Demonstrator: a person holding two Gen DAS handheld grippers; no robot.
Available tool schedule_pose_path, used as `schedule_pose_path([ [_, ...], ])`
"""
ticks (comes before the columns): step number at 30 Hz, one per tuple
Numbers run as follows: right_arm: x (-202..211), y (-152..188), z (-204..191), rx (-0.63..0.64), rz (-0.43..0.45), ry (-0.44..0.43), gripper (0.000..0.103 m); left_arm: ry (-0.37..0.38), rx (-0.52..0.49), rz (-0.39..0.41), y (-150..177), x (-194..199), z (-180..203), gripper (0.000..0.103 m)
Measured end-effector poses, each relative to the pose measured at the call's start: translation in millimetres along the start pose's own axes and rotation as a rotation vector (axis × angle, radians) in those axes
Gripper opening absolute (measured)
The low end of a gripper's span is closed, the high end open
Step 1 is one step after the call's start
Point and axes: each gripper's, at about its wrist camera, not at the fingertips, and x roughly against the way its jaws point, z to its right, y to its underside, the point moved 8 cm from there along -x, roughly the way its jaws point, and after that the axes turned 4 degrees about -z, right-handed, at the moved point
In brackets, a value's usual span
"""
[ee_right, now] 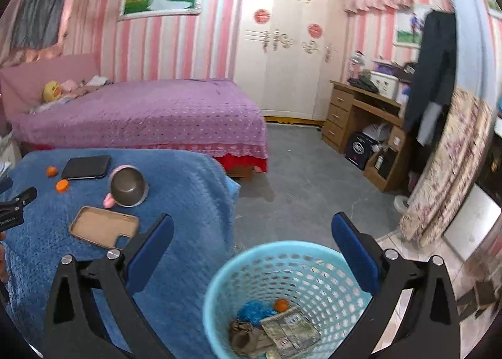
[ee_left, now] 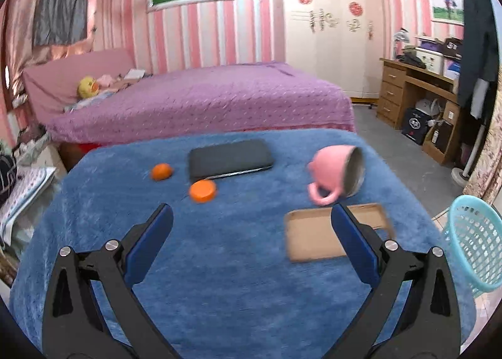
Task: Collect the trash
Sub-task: 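Move both open tools back over the blanket toward the orange pieces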
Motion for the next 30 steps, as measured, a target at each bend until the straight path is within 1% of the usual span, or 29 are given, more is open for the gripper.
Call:
schedule_pose_path([
  [2, -6, -6, -21, 0.021, -0.003, -0.016, 0.098, -0.022, 0.027, -0.009, 2, -5, -26, 0.097],
  [5, -17, -11, -51, 0.040, -0.009, -0.050, 0.098, -0.064, 0.066, -0.015, 2, -10, -55, 0.097],
  [8, -29, -12, -79, 0.041, -0.011, -0.098, 0.098, -0.098, 0.114, -0.029, 3, -20, -89, 0.097],
  [10, -40, -11, -100, 0.042, -0.015, -0.134, 0.098, -0.136, 0.132, -0.035, 5, -24, -109, 0.097],
  [12, -49, -9, -119, 0.044, -0.026, -0.161, 0.098, -0.154, 0.155, -0.050, 7, -31, -126, 0.097],
  [14, -60, -7, -148, 0.058, -0.045, -0.195, 0.098, -0.168, 0.171, -0.064, 7, -37, -141, 0.097],
  [15, -64, -6, -163, 0.071, -0.050, -0.211, 0.098, -0.189, 0.173, -0.064, 6, -40, -150, 0.097],
  [17, -70, -6, -190, 0.103, -0.046, -0.239, 0.098, -0.225, 0.176, -0.059, 4, -43, -167, 0.097],
  [19, -76, -7, -221, 0.143, -0.036, -0.262, 0.098, -0.244, 0.187, -0.077, 4, -50, -181, 0.097],
  [23, -98, -11, -275, 0.167, -0.058, -0.303, 0.098, -0.245, 0.217, -0.104, 3, -63, -209, 0.097],
  [26, -115, -11, -318, 0.183, -0.092, -0.331, 0.098, -0.266, 0.240, -0.111, 3, -69, -231, 0.097],
  [30, -140, -12, -369, 0.182, -0.131, -0.376, 0.098, -0.258, 0.269, -0.138, 7, -83, -253, 0.097],
])
